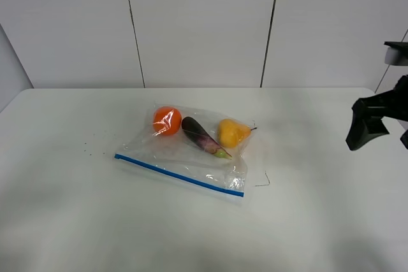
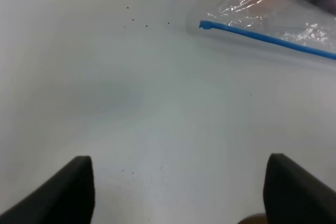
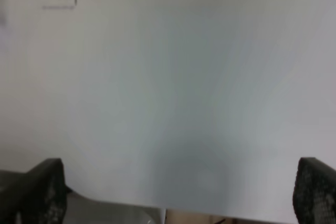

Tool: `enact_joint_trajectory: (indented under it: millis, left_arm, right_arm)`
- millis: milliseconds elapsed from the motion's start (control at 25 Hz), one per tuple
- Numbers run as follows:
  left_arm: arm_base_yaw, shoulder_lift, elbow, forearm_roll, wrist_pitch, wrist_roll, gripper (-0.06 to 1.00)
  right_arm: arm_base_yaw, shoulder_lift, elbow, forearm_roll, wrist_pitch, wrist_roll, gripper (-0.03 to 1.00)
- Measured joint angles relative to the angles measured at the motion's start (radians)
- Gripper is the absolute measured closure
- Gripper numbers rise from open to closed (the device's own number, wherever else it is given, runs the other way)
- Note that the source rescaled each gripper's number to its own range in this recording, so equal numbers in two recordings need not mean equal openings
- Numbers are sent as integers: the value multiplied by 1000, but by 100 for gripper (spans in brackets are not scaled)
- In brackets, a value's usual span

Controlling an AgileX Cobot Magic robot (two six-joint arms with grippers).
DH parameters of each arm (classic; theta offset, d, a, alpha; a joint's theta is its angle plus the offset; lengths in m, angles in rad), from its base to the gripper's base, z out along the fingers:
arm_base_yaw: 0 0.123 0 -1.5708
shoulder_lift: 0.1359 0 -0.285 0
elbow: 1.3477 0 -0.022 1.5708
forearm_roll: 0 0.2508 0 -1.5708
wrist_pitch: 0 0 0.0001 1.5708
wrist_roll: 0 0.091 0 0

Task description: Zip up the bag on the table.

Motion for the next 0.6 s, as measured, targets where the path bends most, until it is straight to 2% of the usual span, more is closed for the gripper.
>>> enact_joint_trajectory:
  millis: [400,600]
  left_arm:
    - [0,0,0,16,0,-19,-2]
    - [0,0,0,16,0,-19,-2]
  right_arm:
    - [0,-405,299,-2,1,13,2]
    - [0,-668,431,-8,-44,15,2]
